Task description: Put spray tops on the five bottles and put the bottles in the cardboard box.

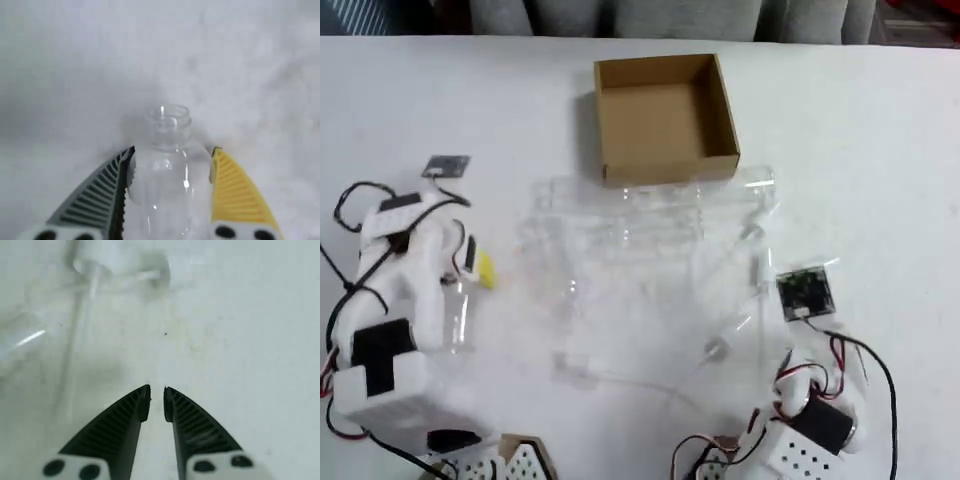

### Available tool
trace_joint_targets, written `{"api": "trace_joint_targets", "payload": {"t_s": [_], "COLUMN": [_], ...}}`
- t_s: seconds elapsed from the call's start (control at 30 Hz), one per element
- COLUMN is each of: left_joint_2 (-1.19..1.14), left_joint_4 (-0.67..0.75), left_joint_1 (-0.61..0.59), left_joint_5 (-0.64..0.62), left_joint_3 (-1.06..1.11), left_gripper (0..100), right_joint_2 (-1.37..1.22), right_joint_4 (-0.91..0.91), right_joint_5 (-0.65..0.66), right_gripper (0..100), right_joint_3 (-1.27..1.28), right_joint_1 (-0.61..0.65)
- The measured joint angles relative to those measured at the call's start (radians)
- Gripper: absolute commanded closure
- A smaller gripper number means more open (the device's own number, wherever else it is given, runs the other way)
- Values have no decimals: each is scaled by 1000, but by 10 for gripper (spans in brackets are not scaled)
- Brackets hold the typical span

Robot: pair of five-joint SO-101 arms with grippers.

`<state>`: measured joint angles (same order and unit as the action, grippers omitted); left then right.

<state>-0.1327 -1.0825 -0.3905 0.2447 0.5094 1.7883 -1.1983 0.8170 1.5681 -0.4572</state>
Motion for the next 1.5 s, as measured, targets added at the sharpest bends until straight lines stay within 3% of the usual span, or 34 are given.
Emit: {"api": "trace_joint_targets", "payload": {"t_s": [0.33, 0.63, 0.87, 1.03, 1.17, 1.27, 1.5], "left_joint_2": [322, 327, 281, 281, 281, 281, 281], "left_joint_4": [255, 278, 276, 276, 276, 276, 276], "left_joint_1": [-6, -5, -5, -5, -5, -5, -5], "left_joint_5": [0, 2, 0, 2, 0, 0, 0], "left_joint_3": [334, 336, 296, 295, 295, 295, 295], "left_gripper": [980, 980, 980, 980, 980, 980, 980], "right_joint_2": [8, -287, -657, -819, -927, -1007, -1212], "right_joint_4": [0, -12, -201, -249, -236, -193, 26], "right_joint_5": [0, -97, -193, -206, -207, -210, -221], "right_gripper": [975, 971, 971, 967, 888, 854, 861], "right_joint_3": [-126, -376, -626, -660, -660, -660, -644], "right_joint_1": [322, 565, 924, 1237, 1461, 1531, 1544]}}
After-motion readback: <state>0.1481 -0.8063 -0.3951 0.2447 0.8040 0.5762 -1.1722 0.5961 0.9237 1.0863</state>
